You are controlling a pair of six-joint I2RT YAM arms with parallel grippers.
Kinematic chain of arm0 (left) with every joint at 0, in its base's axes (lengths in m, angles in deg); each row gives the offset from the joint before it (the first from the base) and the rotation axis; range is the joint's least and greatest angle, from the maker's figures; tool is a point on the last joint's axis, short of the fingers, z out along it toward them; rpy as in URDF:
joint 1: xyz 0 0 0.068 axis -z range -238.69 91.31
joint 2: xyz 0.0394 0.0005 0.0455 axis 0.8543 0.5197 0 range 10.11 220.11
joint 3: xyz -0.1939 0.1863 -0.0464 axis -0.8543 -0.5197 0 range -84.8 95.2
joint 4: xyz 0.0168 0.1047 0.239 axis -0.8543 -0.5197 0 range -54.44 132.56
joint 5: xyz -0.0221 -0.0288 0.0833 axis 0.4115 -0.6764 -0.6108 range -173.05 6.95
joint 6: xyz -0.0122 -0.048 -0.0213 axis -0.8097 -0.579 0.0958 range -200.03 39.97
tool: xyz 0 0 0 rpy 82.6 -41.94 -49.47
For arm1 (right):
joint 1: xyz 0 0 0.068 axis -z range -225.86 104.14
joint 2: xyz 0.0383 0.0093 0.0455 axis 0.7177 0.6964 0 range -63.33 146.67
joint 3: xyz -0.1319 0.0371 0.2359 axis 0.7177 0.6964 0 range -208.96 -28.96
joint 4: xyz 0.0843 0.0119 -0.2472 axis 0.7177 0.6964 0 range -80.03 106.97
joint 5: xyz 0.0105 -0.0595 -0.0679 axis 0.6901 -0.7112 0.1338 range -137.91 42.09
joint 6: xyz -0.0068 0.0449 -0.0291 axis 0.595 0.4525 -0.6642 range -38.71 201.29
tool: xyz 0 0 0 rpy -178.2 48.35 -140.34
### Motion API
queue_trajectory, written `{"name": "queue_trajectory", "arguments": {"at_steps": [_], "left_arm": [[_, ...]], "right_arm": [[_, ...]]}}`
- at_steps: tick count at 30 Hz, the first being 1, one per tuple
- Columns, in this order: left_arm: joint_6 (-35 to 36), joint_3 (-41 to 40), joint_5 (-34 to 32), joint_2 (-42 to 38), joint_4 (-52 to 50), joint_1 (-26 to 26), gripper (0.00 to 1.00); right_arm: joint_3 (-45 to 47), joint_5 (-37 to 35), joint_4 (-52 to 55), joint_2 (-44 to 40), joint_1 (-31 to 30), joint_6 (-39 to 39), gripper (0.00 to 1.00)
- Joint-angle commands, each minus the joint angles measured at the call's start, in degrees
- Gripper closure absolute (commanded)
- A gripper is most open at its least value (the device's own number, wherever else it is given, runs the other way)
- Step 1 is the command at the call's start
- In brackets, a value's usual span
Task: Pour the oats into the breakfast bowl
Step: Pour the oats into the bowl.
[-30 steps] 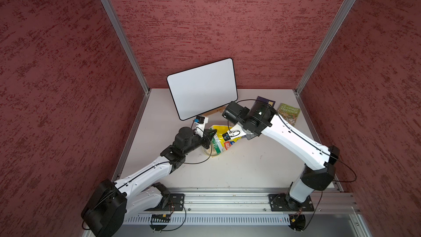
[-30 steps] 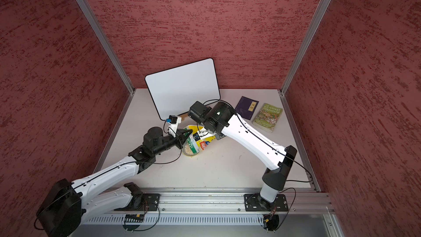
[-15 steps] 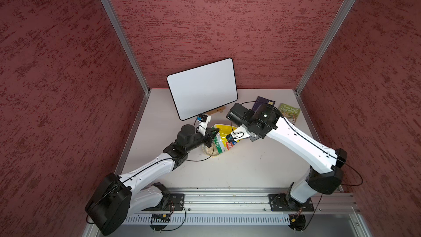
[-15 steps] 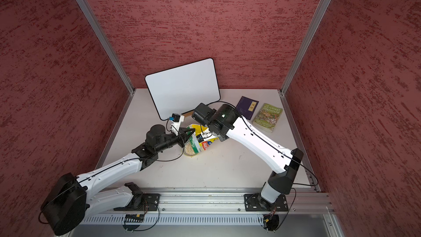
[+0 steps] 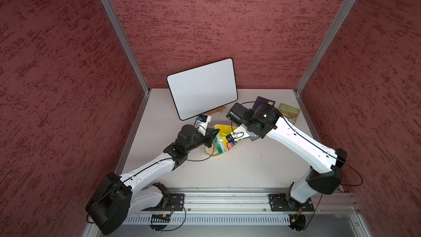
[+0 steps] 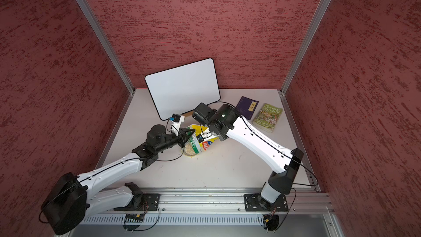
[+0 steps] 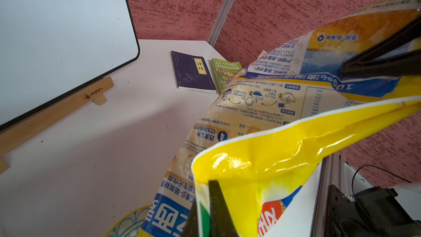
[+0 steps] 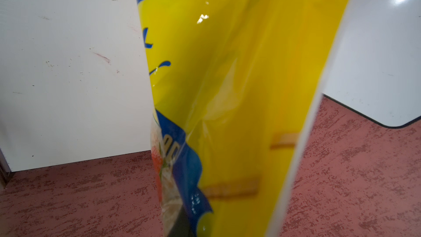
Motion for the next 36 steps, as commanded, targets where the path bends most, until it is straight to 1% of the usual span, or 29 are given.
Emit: {"name": "queue_trajectory", "arguments": {"at_steps": [1,6,15,25,29,36], "left_arm": [[0.0,-0.2,-2.7,1.0,-3.2,0.0,1.0],[-0.1,0.3,-2.7,1.0,-3.0,0.4,1.0],[1.3,4.1,-2.4,0.6,-4.8,0.5,1.0],[-0.8,-1.3,-3.8,0.8,-2.5,0.5,1.0],[-0.7,-1.7,-4.1,0.7,-2.4,0.5,1.0],[-0.3,-0.1,-3.8,0.9,-2.9,0.5,1.0]], "right_arm": [[-4.2,-9.5,-1.9,-5.6,0.9,-0.5,1.0],[-4.5,-9.3,-2.4,-5.8,0.9,-0.8,1.0],[-5.4,-9.6,-2.8,-5.9,1.1,-1.1,1.0],[-0.3,-8.1,-3.3,-5.9,1.1,-0.1,1.0],[-1.3,-8.2,-3.7,-5.7,1.1,-0.8,1.0],[-4.1,-9.5,-4.4,-5.0,1.1,-2.6,1.0]]}}
